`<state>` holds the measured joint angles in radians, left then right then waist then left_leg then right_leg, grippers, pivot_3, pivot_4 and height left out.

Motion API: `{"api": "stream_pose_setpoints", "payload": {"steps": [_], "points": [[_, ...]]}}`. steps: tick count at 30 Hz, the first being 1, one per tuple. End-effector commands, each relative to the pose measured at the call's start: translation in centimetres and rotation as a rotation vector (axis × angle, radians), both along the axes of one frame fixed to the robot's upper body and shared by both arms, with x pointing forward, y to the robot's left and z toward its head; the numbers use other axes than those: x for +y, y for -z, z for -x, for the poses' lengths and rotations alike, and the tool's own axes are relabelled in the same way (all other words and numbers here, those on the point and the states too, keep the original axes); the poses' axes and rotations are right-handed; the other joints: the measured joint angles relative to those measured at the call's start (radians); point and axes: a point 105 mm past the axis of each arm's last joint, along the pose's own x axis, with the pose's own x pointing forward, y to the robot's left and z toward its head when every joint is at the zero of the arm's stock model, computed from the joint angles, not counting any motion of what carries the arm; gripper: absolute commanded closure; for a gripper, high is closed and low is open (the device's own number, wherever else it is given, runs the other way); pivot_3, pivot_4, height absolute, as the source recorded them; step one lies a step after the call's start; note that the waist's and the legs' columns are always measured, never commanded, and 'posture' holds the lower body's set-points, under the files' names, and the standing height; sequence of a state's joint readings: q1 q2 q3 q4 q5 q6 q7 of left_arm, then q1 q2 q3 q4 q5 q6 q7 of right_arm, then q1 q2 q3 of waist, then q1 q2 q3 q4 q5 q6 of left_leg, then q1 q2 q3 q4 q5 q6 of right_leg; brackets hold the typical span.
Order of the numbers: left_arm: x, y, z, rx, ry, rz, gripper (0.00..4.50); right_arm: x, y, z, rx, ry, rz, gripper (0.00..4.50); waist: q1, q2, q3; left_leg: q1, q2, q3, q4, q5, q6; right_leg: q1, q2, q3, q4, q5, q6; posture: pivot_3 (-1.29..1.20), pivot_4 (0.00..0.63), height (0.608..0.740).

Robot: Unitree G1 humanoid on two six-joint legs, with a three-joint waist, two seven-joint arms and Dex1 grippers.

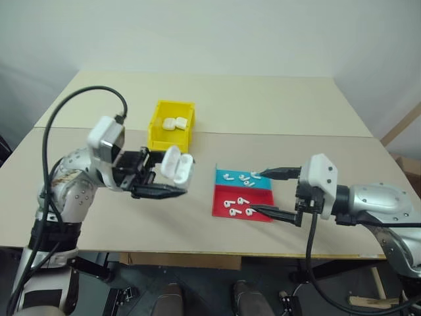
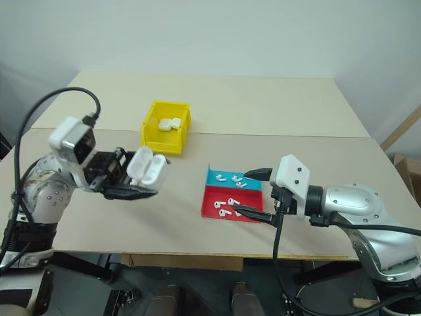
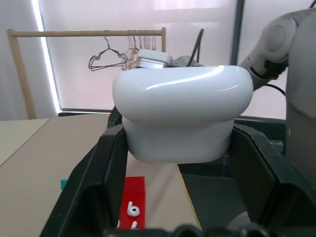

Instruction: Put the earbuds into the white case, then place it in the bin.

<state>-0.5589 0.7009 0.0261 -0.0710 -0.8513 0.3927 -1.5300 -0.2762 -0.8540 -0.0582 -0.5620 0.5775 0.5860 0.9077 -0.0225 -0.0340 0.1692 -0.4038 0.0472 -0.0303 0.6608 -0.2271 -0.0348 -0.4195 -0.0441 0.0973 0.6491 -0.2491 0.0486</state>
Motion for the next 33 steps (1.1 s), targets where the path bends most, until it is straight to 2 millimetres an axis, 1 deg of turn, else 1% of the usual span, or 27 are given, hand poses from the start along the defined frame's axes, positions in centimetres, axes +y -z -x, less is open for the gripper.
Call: {"api": "stream_pose_setpoints", "payload": {"steps": [1, 3, 4, 7, 10, 11, 12, 15, 18, 23, 25, 28, 33], "points": [[-0.4, 0.3, 0.4, -0.063, 0.02, -0.006, 1.73, 0.5, -0.8, -0.7, 0.033, 0.046, 0.049, 0.0, -0.001, 0.0, 0.0, 0.0, 0.0, 0.0, 0.0, 0.0, 0.0, 0.0, 0.0, 0.0, 0.0, 0.0, 0.0, 0.0, 0.15, 0.74], [-0.5, 0.4, 0.3, -0.065, 0.009, -0.004, 1.73, 0.6, -0.8, -1.4, 0.056, 0.094, 0.1, 0.0, -0.002, 0.0, 0.0, 0.0, 0.0, 0.0, 0.0, 0.0, 0.0, 0.0, 0.0, 0.0, 0.0, 0.0, 0.0, 0.0, 0.15, 0.74], [-0.5, 0.6, 0.2, -0.076, -0.001, -0.015, 1.73, 0.7, -0.7, -1.4, 0.066, 0.094, 0.133, 0.0, -0.002, 0.0, 0.0, 0.0, 0.0, 0.0, 0.0, 0.0, 0.0, 0.0, 0.0, 0.0, 0.0, 0.0, 0.0, 0.0, 0.15, 0.74], [-0.3, 1.0, 0.2, -0.087, -0.018, -0.033, 1.73, 0.9, 0.4, -1.5, 0.114, 0.101, 0.249, 0.0, -0.001, 0.0, 0.0, 0.0, 0.0, -0.001, 0.0, 0.0, 0.0, -0.001, 0.0, 0.0, 0.0, 0.0, 0.0, 0.0, 0.15, 0.74], [-0.2, 1.2, 0.3, -0.071, -0.036, -0.02, 1.73, 1.0, 1.5, -1.3, 0.133, 0.077, 0.347, 0.56, 0.0, 0.0, 0.0, -0.001, 0.0, 0.0, 0.0, 0.0, 0.0, -0.001, 0.0, 0.0, 0.0, 0.0, 0.0, 0.0, 0.15, 0.74], [-0.2, 1.2, 0.3, -0.066, -0.038, -0.016, 1.73, 1.1, 1.7, -1.3, 0.142, 0.065, 0.371, 0.86, 0.0, 0.0, 0.0, -0.001, 0.0, -0.001, 0.0, 0.0, 0.0, -0.001, 0.0, -0.001, 0.0, 0.0, 0.0, 0.0, 0.15, 0.74], [-0.3, 1.1, 0.4, -0.066, -0.041, -0.013, 1.73, 1.2, 1.8, -1.3, 0.146, 0.053, 0.396, 1.29, 0.0, 0.0, 0.0, -0.001, 0.001, -0.001, 0.0, 0.0, 0.0, -0.001, 0.0, -0.001, 0.0, 0.0, 0.0, 0.0, 0.15, 0.74], [-0.5, 0.7, 0.5, -0.063, -0.031, 0.02, 1.73, 1.7, 2.0, -1.7, 0.153, 0.026, 0.467, 2.24, 0.0, 0.0, 0.0, -0.001, 0.001, 0.0, 0.0, 0.0, 0.0, -0.001, 0.0, -0.001, 0.0, 0.0, 0.0, 0.0, 0.15, 0.74], [-1.0, -0.2, 0.7, -0.066, -0.007, 0.048, 1.73, 2.0, 2.3, -2.3, 0.167, 0.008, 0.554, 2.24, -0.001, 0.0, 0.0, 0.0, 0.001, -0.001, 0.0, 0.0, 0.0, -0.001, 0.0, -0.001, 0.0, 0.001, 0.0, 0.0, 0.15, 0.74], [-1.1, 0.0, 1.4, -0.07, 0.012, 0.0, 1.73, 1.8, 4.3, -3.3, 0.162, -0.013, 0.741, 2.24, -0.005, 0.0, 0.0, -0.001, 0.001, 0.0, 0.0, 0.0, 0.0, -0.002, 0.0, -0.001, 0.0, 0.001, 0.0, 0.0, 0.15, 0.74], [-1.1, 0.2, 1.4, -0.057, -0.002, -0.028, 1.73, 2.0, 4.8, -3.6, 0.175, -0.016, 0.759, 2.24, -0.007, 0.0, 0.0, -0.002, 0.001, -0.001, 0.0, 0.0, 0.0, -0.003, 0.0, -0.001, 0.0, 0.001, 0.0, 0.0, 0.15, 0.74], [-1.3, -0.1, 1.8, -0.039, -0.005, -0.044, 1.73, 2.2, 5.1, -4.2, 0.174, -0.016, 0.783, 2.24, -0.011, 0.0, 0.0, -0.001, 0.001, -0.001, 0.0, 0.0, 0.0, -0.002, 0.0, -0.001, 0.0, 0.001, 0.0, 0.0, 0.15, 0.74], [-1.7, -0.6, 2.7, -0.035, -0.012, -0.03, 1.73, 2.6, 5.3, -4.2, 0.18, -0.029, 0.787, 2.24, -0.015, 0.0, 0.0, -0.001, 0.001, -0.001, 0.0, 0.0, 0.0, -0.002, 0.0, -0.001, 0.0, 0.001, 0.0, 0.0, 0.15, 0.74]]}}
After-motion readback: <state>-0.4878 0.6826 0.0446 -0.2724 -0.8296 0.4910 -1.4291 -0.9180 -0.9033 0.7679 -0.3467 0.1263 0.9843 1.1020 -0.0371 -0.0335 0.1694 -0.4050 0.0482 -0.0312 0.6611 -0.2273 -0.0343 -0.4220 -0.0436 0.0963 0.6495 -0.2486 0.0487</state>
